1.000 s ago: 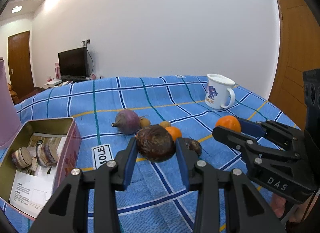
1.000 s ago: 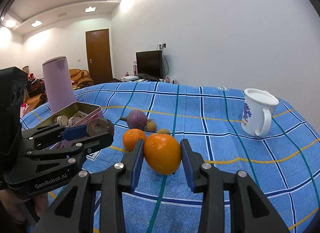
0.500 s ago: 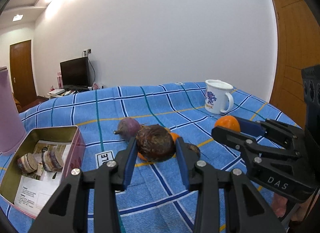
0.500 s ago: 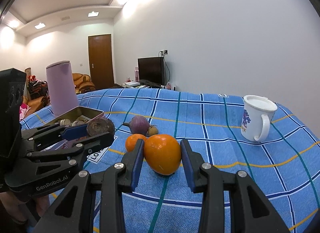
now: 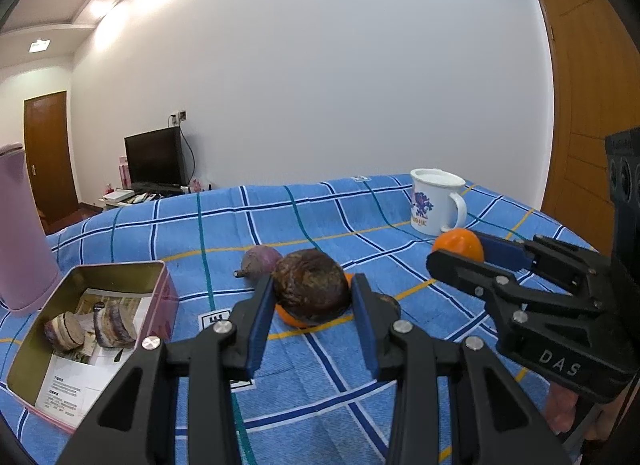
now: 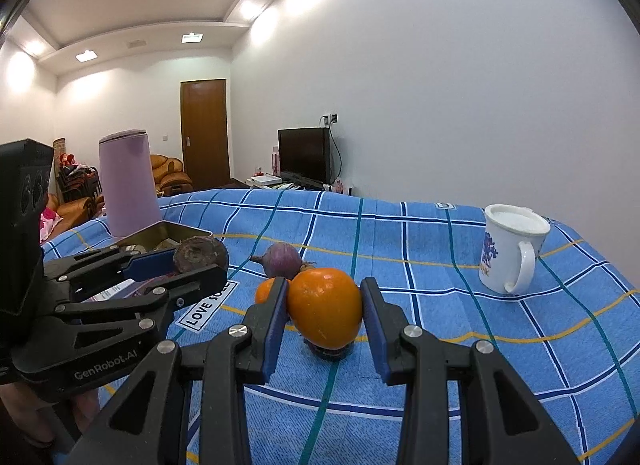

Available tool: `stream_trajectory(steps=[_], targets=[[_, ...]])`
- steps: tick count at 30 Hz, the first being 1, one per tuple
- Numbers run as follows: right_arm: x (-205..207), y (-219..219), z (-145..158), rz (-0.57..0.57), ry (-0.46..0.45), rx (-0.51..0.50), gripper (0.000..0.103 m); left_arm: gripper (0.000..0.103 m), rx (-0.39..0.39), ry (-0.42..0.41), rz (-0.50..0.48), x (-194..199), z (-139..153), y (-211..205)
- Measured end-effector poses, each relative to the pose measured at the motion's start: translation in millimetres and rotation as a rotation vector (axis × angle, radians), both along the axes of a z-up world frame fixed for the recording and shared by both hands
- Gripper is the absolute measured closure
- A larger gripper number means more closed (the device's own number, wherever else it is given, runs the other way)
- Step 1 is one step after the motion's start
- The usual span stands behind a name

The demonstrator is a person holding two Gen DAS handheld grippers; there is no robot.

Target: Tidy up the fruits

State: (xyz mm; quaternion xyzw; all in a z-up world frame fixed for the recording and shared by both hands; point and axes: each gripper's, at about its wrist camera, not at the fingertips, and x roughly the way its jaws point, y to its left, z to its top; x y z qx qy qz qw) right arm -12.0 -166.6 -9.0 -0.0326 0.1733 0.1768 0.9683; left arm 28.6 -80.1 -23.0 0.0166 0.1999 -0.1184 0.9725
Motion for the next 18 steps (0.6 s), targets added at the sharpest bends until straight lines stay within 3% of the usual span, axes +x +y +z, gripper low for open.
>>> stream_trajectory(steps=[18], targets=[[-2.2, 6.2, 1.3, 0.008, -0.021, -0.012, 0.064, 0.063, -0.013, -0.001, 0.030, -1.8, 0.3, 8.0]])
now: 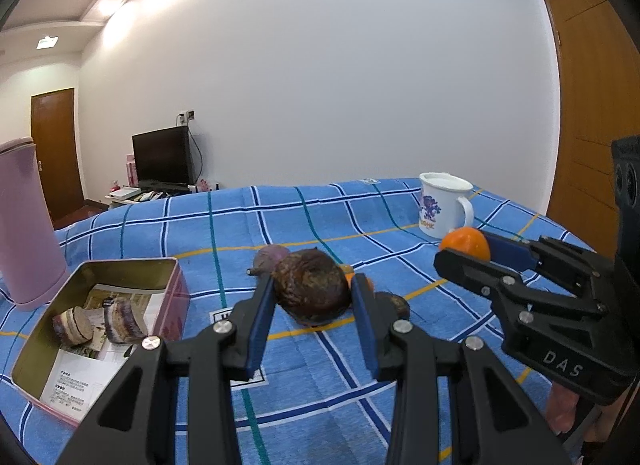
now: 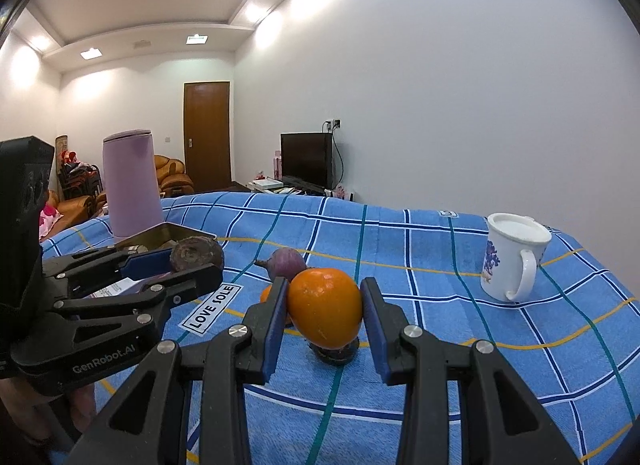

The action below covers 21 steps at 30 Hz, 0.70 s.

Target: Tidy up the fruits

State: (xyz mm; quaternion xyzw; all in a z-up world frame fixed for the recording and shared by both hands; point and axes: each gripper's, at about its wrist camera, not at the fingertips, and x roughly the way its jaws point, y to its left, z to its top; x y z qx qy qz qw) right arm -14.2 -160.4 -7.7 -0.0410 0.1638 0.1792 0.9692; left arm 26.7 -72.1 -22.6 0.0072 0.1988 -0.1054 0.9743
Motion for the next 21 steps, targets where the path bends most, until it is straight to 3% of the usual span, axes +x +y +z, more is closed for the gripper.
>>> stream_trajectory(steps=[21], targets=[[12, 42, -4, 0.077, 0.019, -0.043, 0.064, 0.063, -0.019, 0.043, 0.059, 4, -4, 31]])
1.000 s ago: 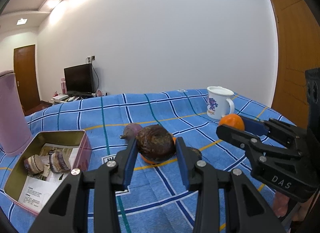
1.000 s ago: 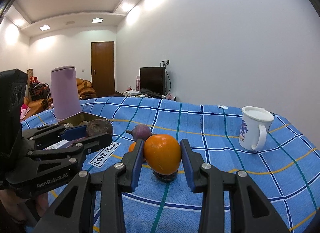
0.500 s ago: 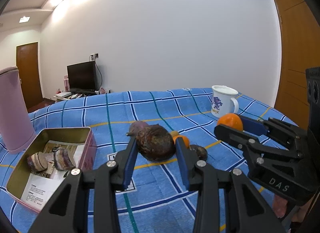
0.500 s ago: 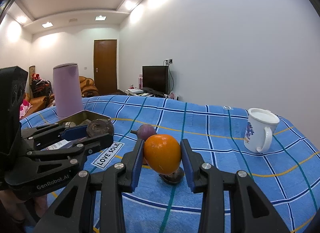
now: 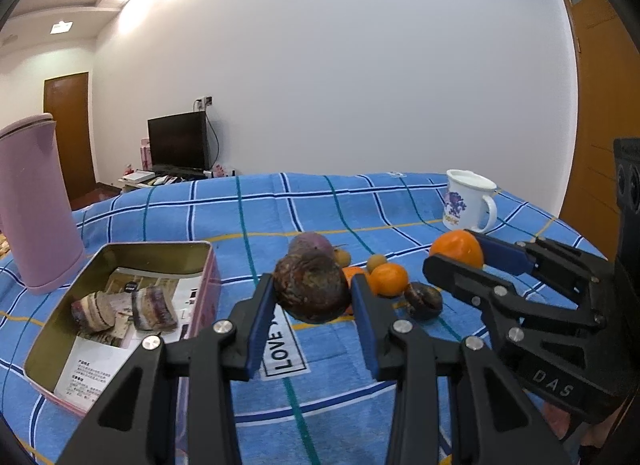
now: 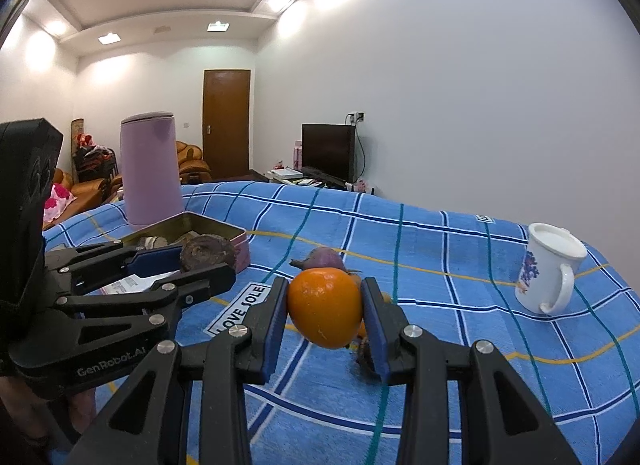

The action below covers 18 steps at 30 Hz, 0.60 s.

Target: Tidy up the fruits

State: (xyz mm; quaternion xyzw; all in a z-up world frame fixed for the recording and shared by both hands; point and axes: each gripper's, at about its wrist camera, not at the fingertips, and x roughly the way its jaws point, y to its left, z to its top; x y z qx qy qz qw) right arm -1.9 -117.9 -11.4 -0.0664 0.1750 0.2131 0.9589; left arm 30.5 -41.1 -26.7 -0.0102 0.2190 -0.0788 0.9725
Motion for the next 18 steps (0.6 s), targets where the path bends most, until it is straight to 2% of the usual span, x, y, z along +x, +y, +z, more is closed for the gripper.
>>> stream_trajectory(steps=[18], targets=[[16, 46, 1, 0.110, 0.053, -0.006, 0.064, 0.063, -0.015, 0.046, 0.110, 2, -5, 58]])
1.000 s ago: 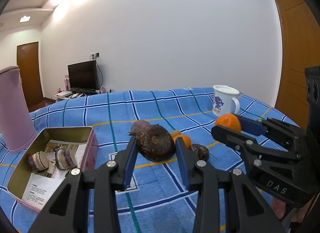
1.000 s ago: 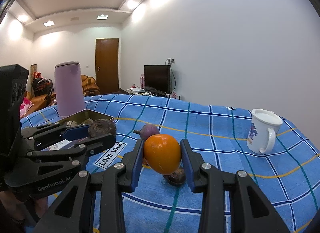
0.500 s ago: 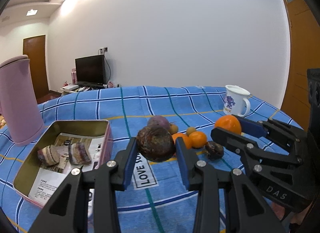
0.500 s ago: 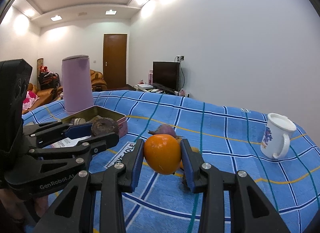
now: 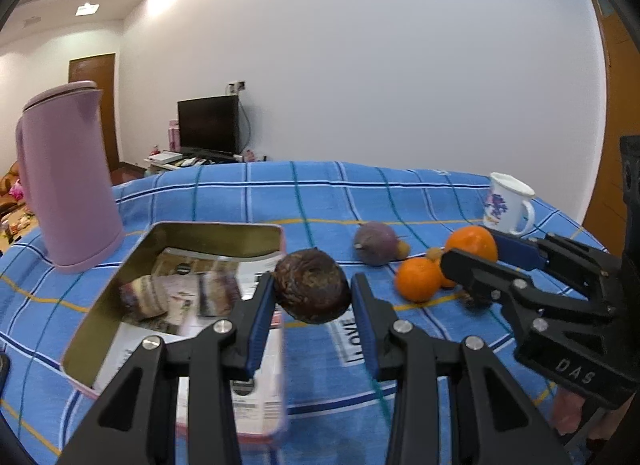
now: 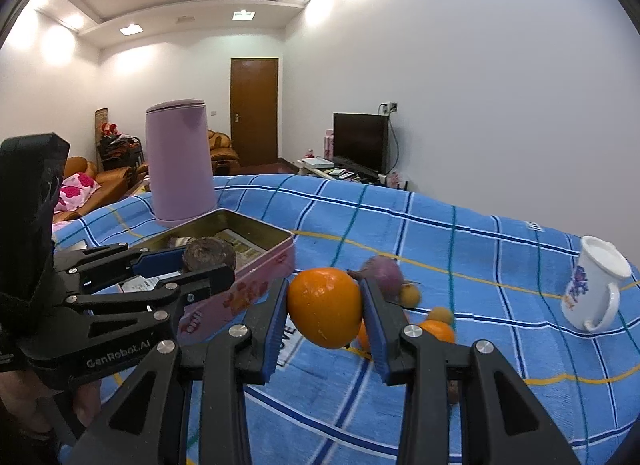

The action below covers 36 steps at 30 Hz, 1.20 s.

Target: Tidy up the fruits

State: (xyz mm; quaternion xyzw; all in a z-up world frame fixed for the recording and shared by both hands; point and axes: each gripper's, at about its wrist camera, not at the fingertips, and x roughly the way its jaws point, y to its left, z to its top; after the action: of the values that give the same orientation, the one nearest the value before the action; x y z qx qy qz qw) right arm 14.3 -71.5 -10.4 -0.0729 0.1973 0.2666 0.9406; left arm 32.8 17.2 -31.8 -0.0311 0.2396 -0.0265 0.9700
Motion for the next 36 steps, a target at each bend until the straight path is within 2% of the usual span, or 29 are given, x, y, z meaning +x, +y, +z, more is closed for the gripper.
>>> stream_trajectory(steps=[11, 22, 36], targets=[[1, 34, 20, 0.077, -0.020, -0.019, 0.064, 0.063, 0.005, 0.014, 0.081, -2, 4, 41], [3, 77, 30, 0.148, -0.037, -0.041, 0.064, 0.063, 0.026, 0.053, 0.121, 1, 0, 68], [16, 120, 14, 0.200, -0.005, -0.063, 0.064, 0.063, 0.039, 0.102, 0.154, 12, -9, 91]])
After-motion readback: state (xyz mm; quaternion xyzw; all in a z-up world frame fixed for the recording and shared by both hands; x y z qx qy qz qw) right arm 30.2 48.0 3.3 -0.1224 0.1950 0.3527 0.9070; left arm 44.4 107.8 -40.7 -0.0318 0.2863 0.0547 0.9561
